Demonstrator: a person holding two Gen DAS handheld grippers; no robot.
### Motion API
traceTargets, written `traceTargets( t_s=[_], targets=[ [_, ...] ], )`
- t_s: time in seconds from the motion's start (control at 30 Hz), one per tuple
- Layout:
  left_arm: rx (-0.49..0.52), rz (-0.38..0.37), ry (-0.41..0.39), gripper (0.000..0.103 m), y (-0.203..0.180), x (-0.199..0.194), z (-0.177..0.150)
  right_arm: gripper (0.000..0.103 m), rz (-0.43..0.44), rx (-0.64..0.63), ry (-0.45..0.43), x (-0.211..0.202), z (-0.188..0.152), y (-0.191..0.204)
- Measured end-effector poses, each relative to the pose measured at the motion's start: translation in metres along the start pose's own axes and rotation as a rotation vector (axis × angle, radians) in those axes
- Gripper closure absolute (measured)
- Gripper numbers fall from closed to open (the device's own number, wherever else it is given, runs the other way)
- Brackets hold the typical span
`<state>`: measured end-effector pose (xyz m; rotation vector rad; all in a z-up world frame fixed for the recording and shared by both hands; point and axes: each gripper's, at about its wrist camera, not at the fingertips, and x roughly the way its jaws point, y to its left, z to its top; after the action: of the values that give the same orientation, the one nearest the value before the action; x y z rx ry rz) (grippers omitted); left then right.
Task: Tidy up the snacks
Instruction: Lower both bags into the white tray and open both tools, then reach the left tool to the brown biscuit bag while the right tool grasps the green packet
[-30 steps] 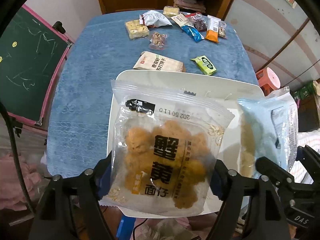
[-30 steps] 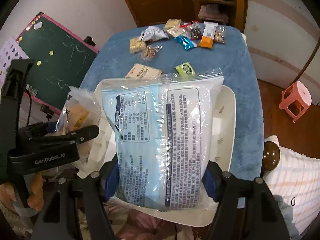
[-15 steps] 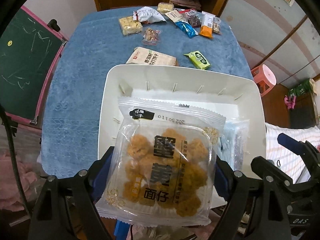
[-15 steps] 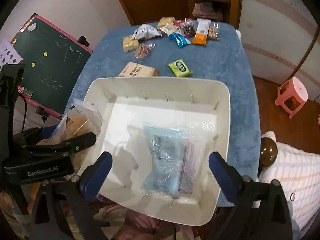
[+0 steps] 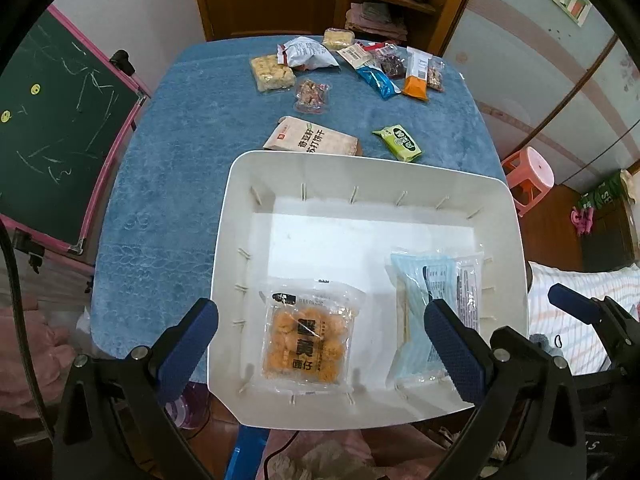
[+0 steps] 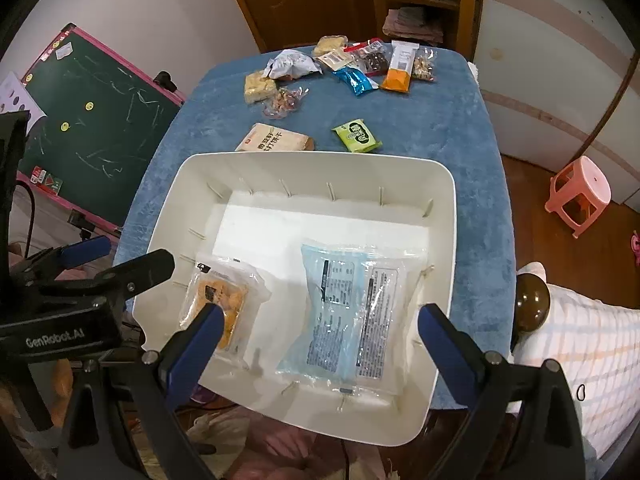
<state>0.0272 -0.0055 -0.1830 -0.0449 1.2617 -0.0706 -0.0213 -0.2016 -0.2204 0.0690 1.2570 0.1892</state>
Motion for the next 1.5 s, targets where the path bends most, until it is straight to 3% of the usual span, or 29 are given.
traceTargets(
  t_s=[0.47,0.8,1.03,1.23,1.33,1.5],
  targets=[
    [0.018,0.032,-0.027,0.001,0.003,-0.009,0.004,0.005,0.013,0.008,-0.001,0.003,0.005,0.001],
    [0.015,0.031,-0.016,0.001,0.008,0.0,0.024,0.005,0.007,0.022,-0.015,0.01,0.02,-0.001],
    [0.031,0.066,-0.05,0.001,0.016,0.002,0.067,0.005,-0.022,0.016,-0.026,0.013,0.051,-0.009],
    [0.123,0.058,-0.054,0.001,0.013,0.016,0.125,0.005,-0.035,-0.003,-0.061,0.013,0.097,-0.014],
    [0.167,0.053,-0.026,0.001,0.011,0.031,0.145,0.005,-0.067,-0.03,-0.076,0.02,0.123,-0.016],
    [0.143,0.004,0.068,0.001,0.012,0.073,0.17,0.01,-0.098,-0.093,-0.048,0.053,0.166,-0.021]
  ],
)
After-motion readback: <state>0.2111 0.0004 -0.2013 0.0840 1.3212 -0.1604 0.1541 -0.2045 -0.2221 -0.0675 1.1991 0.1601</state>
